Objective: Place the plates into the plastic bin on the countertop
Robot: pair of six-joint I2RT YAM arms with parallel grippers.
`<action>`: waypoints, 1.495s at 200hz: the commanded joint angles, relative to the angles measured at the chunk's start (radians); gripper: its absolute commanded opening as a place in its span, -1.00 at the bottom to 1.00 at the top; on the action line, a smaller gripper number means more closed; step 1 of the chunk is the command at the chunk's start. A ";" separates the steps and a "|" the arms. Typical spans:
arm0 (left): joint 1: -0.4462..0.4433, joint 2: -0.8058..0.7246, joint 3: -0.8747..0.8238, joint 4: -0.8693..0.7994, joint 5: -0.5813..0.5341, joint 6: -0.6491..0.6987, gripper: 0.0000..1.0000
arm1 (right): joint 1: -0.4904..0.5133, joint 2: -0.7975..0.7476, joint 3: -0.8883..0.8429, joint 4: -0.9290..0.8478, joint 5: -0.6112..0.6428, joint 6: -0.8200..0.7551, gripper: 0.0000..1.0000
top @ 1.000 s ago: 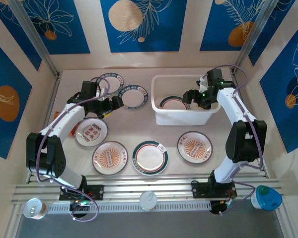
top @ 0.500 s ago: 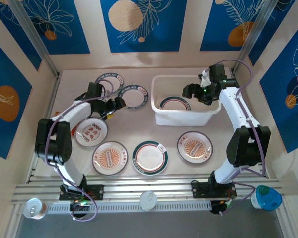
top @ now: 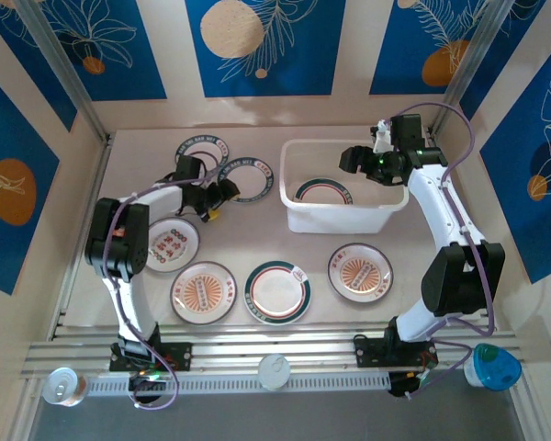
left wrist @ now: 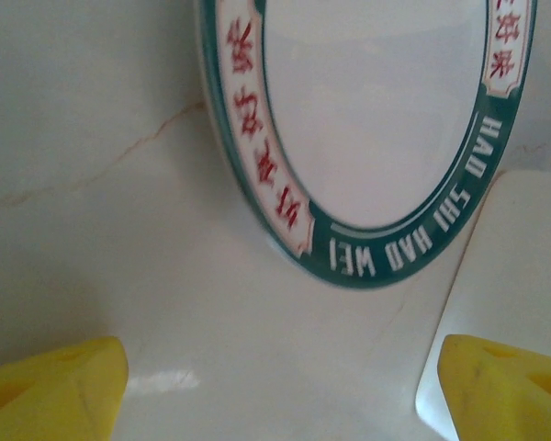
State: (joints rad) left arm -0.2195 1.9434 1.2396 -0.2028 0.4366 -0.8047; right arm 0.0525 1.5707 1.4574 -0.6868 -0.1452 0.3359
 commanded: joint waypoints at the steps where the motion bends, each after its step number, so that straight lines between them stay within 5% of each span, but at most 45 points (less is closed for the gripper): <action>1: -0.012 0.038 0.060 0.056 0.017 -0.034 0.73 | 0.004 -0.015 -0.011 0.023 0.004 0.007 0.54; 119: -0.017 0.170 0.109 0.175 -0.029 -0.100 0.54 | -0.008 -0.012 0.017 0.031 0.072 -0.013 0.47; 235: -0.019 0.145 0.018 0.259 -0.012 -0.098 -0.72 | -0.007 -0.077 -0.064 0.050 0.046 -0.012 0.50; 299: -0.020 0.036 -0.014 0.273 0.008 -0.090 -1.00 | -0.006 -0.177 -0.129 0.063 0.059 0.000 0.49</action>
State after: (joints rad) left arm -0.2317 2.0548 1.2530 0.0750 0.4370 -0.9108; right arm 0.0483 1.4490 1.3529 -0.6373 -0.0784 0.3321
